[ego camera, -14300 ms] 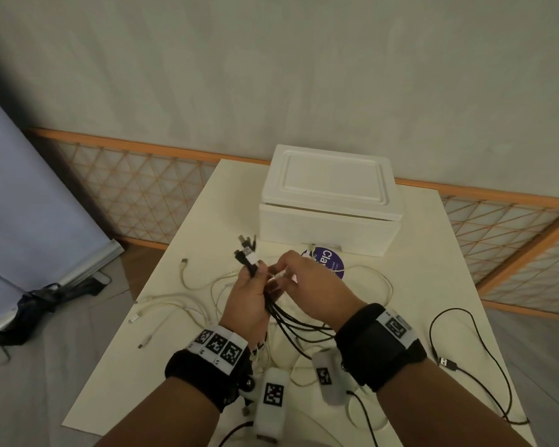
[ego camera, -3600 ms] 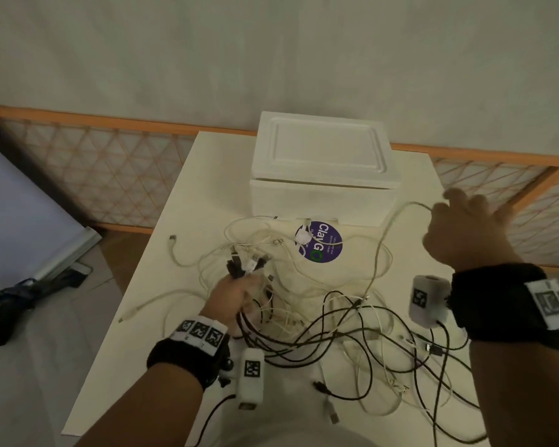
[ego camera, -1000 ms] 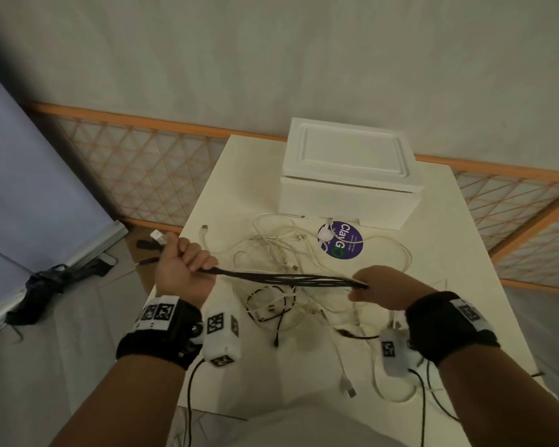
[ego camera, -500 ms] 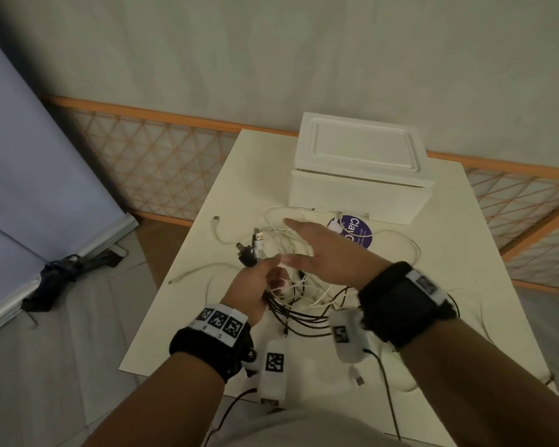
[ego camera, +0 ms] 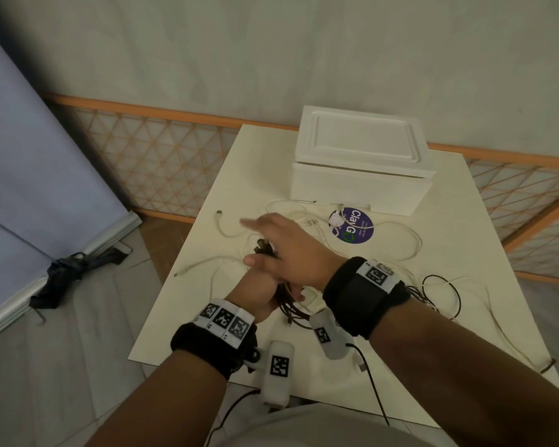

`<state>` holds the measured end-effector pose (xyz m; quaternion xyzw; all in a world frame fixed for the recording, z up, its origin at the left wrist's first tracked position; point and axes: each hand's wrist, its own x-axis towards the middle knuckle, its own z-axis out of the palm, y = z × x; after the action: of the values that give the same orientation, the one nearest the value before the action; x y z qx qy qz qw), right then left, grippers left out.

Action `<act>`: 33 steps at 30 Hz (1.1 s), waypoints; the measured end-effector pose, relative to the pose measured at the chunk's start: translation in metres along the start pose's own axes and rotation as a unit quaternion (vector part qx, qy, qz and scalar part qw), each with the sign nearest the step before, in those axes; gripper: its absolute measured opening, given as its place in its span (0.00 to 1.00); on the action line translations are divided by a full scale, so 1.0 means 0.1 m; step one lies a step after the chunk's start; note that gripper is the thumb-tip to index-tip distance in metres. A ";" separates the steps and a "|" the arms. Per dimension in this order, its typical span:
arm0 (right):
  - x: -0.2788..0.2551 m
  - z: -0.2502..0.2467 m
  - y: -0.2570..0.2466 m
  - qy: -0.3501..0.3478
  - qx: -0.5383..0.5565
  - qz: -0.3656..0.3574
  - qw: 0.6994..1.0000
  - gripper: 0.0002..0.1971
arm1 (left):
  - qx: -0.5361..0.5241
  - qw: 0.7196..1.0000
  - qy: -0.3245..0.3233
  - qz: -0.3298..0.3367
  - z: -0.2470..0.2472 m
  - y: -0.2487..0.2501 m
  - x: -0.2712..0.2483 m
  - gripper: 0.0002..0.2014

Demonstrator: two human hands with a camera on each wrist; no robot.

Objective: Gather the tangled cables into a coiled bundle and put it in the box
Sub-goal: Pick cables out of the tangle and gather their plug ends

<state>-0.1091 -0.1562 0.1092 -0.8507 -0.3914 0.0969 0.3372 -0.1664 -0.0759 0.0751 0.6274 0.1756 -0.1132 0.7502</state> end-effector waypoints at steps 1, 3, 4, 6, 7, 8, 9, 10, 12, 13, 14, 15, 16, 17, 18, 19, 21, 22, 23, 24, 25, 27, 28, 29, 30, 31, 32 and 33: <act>-0.03 -0.02 0.00 0.000 0.058 0.049 0.997 0.40 | -0.028 0.999 -0.024 0.005 -0.01 0.05 -0.01 0.16; -0.11 -0.03 0.07 -0.047 0.216 0.150 0.964 0.51 | -0.118 0.992 -0.053 0.001 -0.08 0.11 0.01 0.16; -0.16 -0.03 0.12 -0.089 0.258 0.178 0.945 0.53 | -0.173 0.984 -0.054 0.001 -0.15 0.12 0.04 0.21; -0.28 0.02 0.23 -0.200 0.235 0.201 0.930 0.46 | -0.287 0.957 -0.054 -0.003 -0.18 0.15 0.12 0.28; -0.35 0.03 0.25 -0.259 0.160 0.197 0.932 0.35 | -0.326 0.944 -0.053 -0.003 -0.20 0.16 0.15 0.30; -0.42 0.04 0.27 -0.298 0.054 0.183 0.935 0.24 | -0.349 0.936 -0.045 -0.003 -0.24 0.16 0.17 0.30; -0.50 0.05 0.33 -0.303 -0.055 0.167 0.937 0.16 | -0.359 0.933 -0.027 -0.002 -0.30 0.17 0.19 0.30; -0.58 0.05 0.41 -0.285 -0.140 0.154 0.936 0.13 | -0.366 0.930 -0.004 -0.003 -0.39 0.18 0.20 0.29; -0.76 -0.04 0.61 -0.220 -0.218 0.173 0.935 0.15 | -0.384 0.921 0.063 -0.012 -0.63 0.18 0.23 0.28; -0.85 -0.11 0.72 -0.184 -0.225 0.195 0.937 0.17 | -0.393 0.914 0.097 -0.017 -0.72 0.17 0.25 0.26; -0.91 -0.17 0.81 -0.153 -0.225 0.217 0.938 0.17 | -0.405 0.906 0.120 -0.020 -0.78 0.15 0.27 0.24; -0.94 -0.22 0.87 -0.128 -0.226 0.229 0.938 0.17 | -0.414 0.900 0.138 -0.021 -0.79 0.13 0.29 0.22; -0.96 -0.25 0.89 -0.106 -0.230 0.228 0.940 0.17 | -0.420 0.895 0.148 -0.022 -0.77 0.10 0.31 0.20; -0.95 -0.28 0.88 -0.091 -0.240 0.220 0.941 0.15 | -0.416 0.896 0.152 -0.021 -0.73 0.07 0.31 0.18; -0.93 -0.30 0.86 -0.078 -0.252 0.208 0.942 0.13 | -0.407 0.901 0.147 -0.020 -0.68 0.05 0.32 0.17; -0.91 -0.32 0.85 -0.072 -0.264 0.198 0.941 0.11 | -0.392 0.909 0.137 -0.021 -0.63 0.04 0.31 0.17; -0.93 -0.38 0.86 -0.061 -0.275 0.196 0.939 0.11 | -0.380 0.917 0.116 -0.029 -0.61 0.03 0.29 0.20; -0.97 -0.42 0.89 -0.052 -0.267 0.200 0.941 0.12 | -0.387 0.915 0.112 -0.030 -0.62 0.02 0.28 0.20; -1.03 -0.46 0.93 -0.043 -0.256 0.203 0.944 0.13 | -0.397 0.911 0.114 -0.024 -0.66 0.02 0.27 0.21; -1.11 -0.49 0.96 -0.040 -0.251 0.206 0.945 0.15 | -0.404 0.907 0.119 -0.015 -0.70 0.03 0.25 0.21; -1.21 -0.53 1.00 -0.044 -0.258 0.215 0.941 0.16 | -0.406 0.905 0.128 -0.008 -0.75 0.03 0.24 0.21; -1.41 -0.58 1.06 -0.053 -0.283 0.241 0.927 0.18 | -0.400 0.904 0.152 -0.011 -0.85 0.03 0.21 0.21; -1.51 -0.59 1.09 -0.060 -0.291 0.249 0.922 0.18 | -0.396 0.904 0.162 -0.017 -0.88 0.01 0.20 0.21; -1.58 -0.60 1.11 -0.072 -0.298 0.254 0.917 0.19 | -0.392 0.904 0.170 -0.023 -0.89 -0.02 0.19 0.21; -1.63 -0.60 1.12 -0.084 -0.304 0.257 0.914 0.19 | -0.390 0.903 0.176 -0.029 -0.89 -0.06 0.17 0.21; -1.67 -0.60 1.13 -0.091 -0.307 0.259 0.911 0.19 | -0.388 0.903 0.181 -0.033 -0.89 -0.11 0.16 0.21; -1.71 -0.61 1.14 -0.090 -0.308 0.263 0.910 0.18 | -0.387 0.902 0.185 -0.036 -0.90 -0.18 0.15 0.21; -1.75 -0.64 1.15 -0.086 -0.306 0.271 0.908 0.16 | -0.387 0.901 0.190 -0.037 -0.92 -0.23 0.15 0.20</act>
<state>-0.1308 -0.3702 0.0657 -0.9739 -0.1836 0.1328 -0.0140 -0.1734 0.0109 0.0343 0.2902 0.3683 0.0574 0.8814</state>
